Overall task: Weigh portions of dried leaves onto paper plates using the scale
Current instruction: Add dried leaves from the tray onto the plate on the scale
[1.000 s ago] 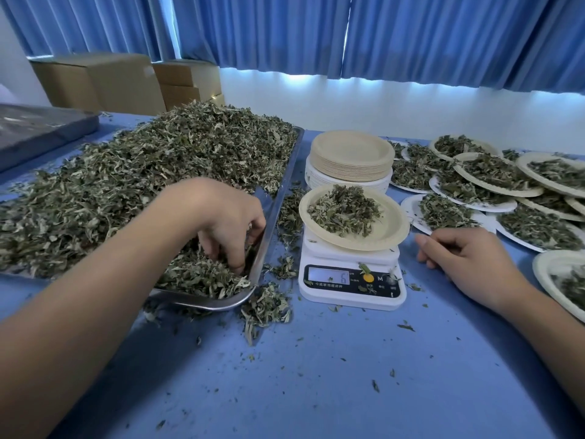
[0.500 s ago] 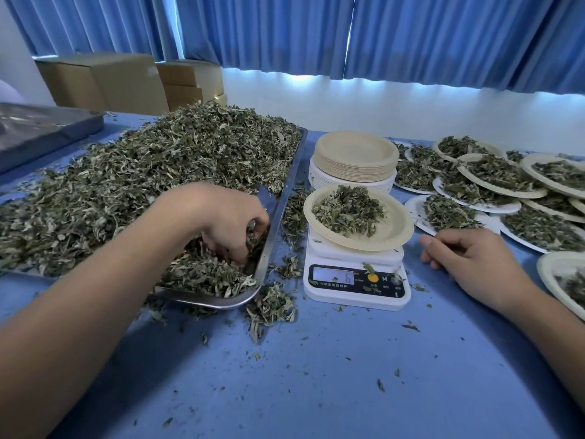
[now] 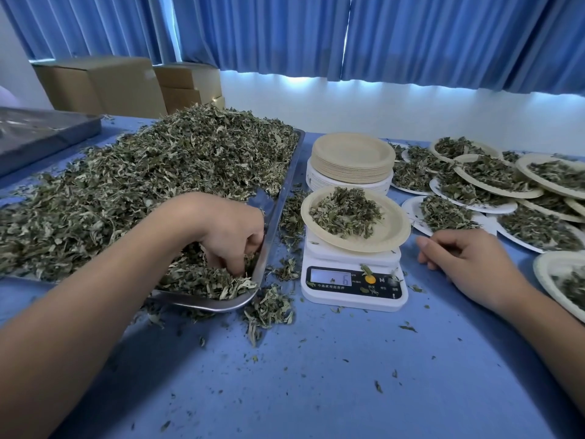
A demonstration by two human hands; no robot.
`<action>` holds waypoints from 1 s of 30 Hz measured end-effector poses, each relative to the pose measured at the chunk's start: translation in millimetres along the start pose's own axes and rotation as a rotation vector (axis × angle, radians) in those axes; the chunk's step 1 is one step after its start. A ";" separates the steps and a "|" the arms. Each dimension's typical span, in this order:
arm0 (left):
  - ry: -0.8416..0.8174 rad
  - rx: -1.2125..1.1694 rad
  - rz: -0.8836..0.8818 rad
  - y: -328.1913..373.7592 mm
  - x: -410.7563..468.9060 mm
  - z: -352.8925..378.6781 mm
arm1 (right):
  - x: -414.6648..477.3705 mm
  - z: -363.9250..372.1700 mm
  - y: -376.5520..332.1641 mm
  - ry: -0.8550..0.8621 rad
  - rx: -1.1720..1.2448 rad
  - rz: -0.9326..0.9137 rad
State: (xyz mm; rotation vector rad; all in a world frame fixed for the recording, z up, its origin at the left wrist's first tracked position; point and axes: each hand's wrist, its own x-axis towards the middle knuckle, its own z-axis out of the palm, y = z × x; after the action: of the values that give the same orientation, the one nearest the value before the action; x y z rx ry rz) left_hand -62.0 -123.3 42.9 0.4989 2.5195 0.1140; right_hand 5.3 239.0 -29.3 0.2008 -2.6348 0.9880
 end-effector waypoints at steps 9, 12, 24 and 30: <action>0.168 -0.301 0.029 -7.2 -11.7 -28.0 | 0.3 0.0 1.0 -0.001 0.000 -0.001; 0.284 -0.484 0.116 -1.7 -12.8 -37.2 | 1.0 -0.1 1.5 0.003 -0.002 -0.002; 0.385 -0.671 0.324 88.0 49.7 -73.0 | 1.3 -0.4 3.6 -0.023 0.011 0.015; 0.533 -0.348 0.343 109.3 75.4 -73.4 | 0.8 -0.6 3.9 -0.025 0.018 0.032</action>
State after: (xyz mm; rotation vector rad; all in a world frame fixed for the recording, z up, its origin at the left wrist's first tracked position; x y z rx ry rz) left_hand -124.6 8.1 85.9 0.8357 2.7970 0.9043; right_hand 3.8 242.3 -31.1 0.1767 -2.6601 1.0261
